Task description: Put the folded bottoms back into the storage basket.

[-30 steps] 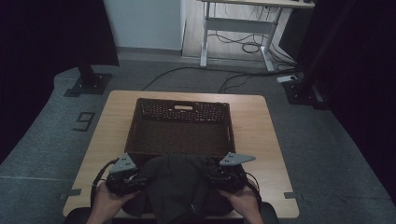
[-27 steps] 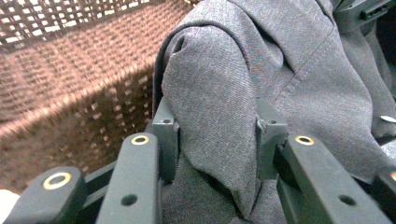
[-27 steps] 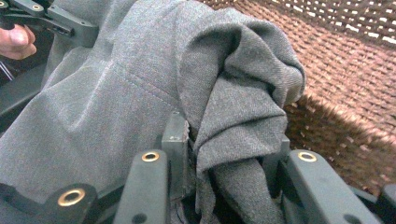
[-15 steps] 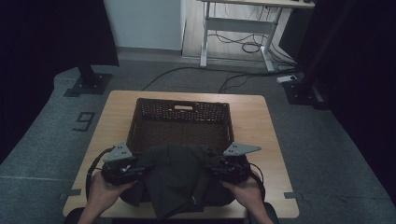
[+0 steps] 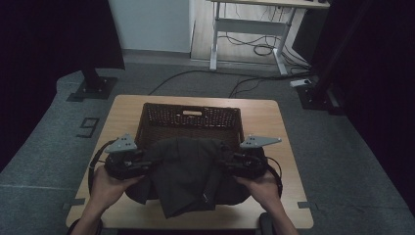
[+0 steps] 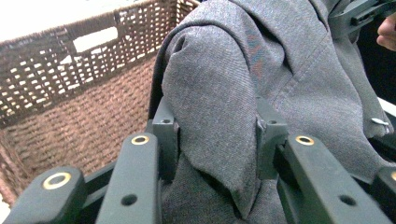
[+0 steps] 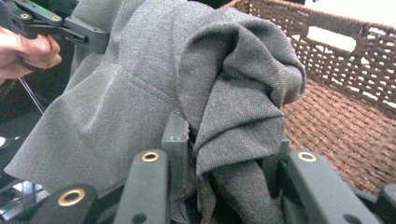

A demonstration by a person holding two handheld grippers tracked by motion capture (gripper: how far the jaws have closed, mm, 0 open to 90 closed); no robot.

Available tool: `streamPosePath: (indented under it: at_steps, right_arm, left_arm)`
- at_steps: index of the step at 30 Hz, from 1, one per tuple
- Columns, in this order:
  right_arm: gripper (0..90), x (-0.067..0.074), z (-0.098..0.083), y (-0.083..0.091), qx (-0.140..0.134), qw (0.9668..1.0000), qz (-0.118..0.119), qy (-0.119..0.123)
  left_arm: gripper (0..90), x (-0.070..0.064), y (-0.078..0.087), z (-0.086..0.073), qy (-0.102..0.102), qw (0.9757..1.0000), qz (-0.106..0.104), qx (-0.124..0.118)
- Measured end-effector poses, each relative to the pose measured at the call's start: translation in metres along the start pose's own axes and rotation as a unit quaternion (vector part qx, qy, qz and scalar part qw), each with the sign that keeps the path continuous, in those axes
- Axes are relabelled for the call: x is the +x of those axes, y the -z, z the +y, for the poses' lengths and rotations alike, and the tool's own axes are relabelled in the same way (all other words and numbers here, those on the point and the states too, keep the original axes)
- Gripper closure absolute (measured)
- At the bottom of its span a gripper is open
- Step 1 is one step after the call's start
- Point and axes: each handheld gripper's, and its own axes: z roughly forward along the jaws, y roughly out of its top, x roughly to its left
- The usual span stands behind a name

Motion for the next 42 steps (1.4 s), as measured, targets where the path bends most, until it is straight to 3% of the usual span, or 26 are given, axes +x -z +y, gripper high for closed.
streamPosePath:
  at_steps: [12,24,42]
  right_arm:
    - [63.5,-0.011,0.033,0.006,-0.019,0.9997,-0.005,0.016]
    - [63.5,-0.024,0.064,0.0,-0.034,0.9988,-0.024,0.028]
    - [63.5,-0.054,0.089,-0.025,-0.036,0.9971,-0.065,0.021]
  left_arm:
    - [61.6,0.01,0.006,0.033,-0.011,0.9998,0.007,-0.015]
    - [61.7,0.032,0.004,0.06,-0.016,0.9992,0.017,-0.032]
    - [61.7,0.07,-0.023,0.083,-0.023,0.9981,0.046,-0.034]
